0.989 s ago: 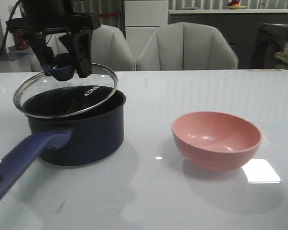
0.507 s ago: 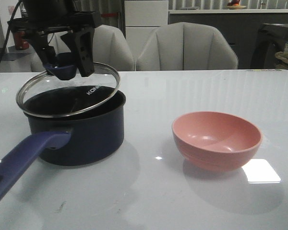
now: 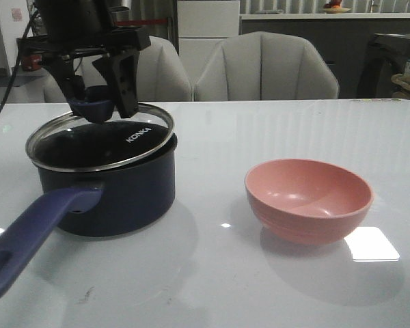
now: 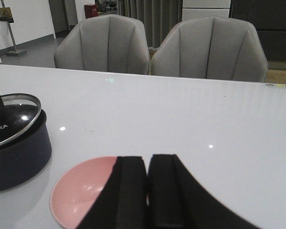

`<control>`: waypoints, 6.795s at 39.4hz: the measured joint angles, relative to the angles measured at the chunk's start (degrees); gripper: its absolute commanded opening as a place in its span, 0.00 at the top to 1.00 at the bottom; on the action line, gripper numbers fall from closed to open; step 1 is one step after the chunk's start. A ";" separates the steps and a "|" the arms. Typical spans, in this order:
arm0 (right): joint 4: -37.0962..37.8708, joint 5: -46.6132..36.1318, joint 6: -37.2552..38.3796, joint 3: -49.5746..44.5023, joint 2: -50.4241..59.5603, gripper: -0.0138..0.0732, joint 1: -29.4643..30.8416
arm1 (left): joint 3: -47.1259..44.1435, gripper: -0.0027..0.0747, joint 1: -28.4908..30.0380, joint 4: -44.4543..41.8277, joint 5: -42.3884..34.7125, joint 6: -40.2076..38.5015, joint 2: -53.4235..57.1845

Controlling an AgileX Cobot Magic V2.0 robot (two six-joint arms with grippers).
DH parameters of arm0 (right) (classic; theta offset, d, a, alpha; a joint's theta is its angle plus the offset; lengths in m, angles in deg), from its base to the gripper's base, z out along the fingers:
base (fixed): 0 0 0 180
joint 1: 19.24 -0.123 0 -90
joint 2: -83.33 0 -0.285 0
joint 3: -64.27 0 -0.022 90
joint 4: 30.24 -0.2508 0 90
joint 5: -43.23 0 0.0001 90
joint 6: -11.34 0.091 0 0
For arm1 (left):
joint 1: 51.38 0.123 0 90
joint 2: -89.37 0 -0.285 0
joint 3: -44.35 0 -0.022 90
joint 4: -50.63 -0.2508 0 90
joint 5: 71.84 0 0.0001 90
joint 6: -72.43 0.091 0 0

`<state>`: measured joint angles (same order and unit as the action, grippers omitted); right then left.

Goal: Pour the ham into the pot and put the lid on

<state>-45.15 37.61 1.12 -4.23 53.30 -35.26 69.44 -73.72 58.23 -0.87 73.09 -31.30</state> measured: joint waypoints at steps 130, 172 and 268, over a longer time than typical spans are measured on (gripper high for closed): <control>0.00 0.00 -0.10 0.00 0.00 0.67 0.00 | -84.42 0.78 -0.12 -7.59 -45.70 2.20 102.34; 0.00 0.00 -0.10 0.00 0.00 0.67 0.00 | -102.71 0.78 21.25 -8.23 -66.54 -2.75 113.19; 16.76 7.17 11.32 -10.16 22.72 0.67 14.40 | -102.71 0.78 21.25 -8.03 -66.85 -2.88 113.19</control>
<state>-28.39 44.78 12.44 -14.40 76.03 -20.86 -33.27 -52.47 50.20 -67.72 70.22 81.90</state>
